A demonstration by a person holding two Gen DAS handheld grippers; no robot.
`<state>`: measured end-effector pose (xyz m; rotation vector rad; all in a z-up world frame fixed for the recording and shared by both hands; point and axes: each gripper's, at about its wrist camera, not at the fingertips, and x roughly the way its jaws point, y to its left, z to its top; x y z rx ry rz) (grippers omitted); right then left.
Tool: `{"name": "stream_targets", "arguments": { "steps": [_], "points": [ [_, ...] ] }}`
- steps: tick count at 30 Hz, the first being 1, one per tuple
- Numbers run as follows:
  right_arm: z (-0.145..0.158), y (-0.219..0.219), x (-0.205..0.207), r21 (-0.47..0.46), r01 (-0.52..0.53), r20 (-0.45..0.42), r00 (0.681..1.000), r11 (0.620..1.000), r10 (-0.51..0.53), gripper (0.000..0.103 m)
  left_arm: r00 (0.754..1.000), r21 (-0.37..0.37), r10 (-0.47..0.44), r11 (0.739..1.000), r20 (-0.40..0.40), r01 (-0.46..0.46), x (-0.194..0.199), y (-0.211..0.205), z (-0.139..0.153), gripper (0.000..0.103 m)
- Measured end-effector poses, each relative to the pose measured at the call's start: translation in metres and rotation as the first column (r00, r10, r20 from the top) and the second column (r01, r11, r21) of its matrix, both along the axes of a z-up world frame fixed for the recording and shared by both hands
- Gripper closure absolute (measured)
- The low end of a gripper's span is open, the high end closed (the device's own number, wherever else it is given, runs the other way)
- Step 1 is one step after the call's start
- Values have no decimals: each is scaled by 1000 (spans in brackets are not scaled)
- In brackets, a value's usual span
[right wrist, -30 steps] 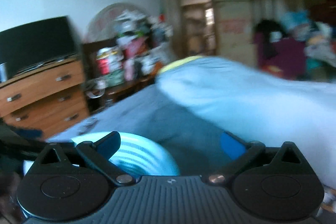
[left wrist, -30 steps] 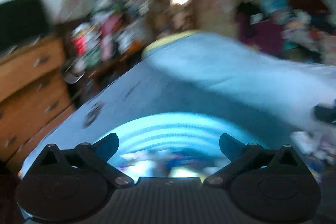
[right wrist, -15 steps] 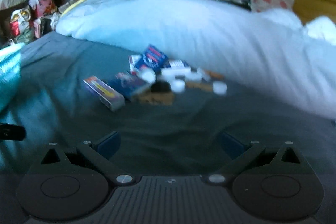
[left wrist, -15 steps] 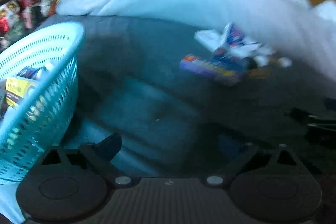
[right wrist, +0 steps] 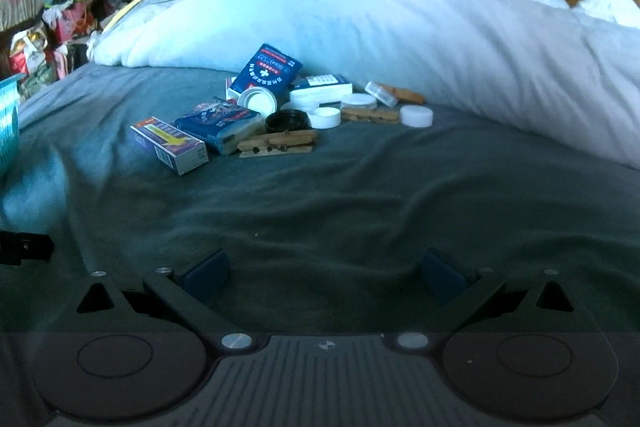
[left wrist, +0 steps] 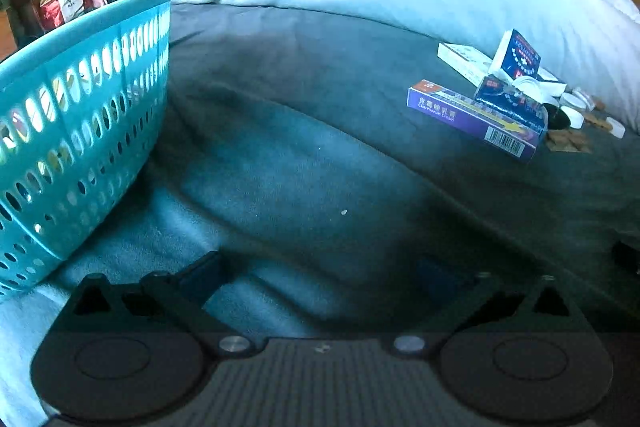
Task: Organize objects
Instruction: 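Move both open grippers back toward the medicine pile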
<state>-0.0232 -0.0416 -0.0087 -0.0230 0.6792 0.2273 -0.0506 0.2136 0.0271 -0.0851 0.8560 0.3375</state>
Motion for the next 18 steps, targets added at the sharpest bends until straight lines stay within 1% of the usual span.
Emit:
{"name": "stream_targets", "arguments": {
  "steps": [4,9,18],
  "points": [
    [1,0,-5,2,1,1,1000,1000,-1,0,1000,-14,12,1000,3,-12,1,-2,3,0],
    [2,-1,-4,5,0,1,1000,1000,0,0,1000,-4,16,1000,11,-16,-1,-4,3,0],
    [2,-2,-3,9,-1,0,1000,1000,1,0,1000,-17,24,1000,9,-24,3,-2,1,0]
  ]
}}
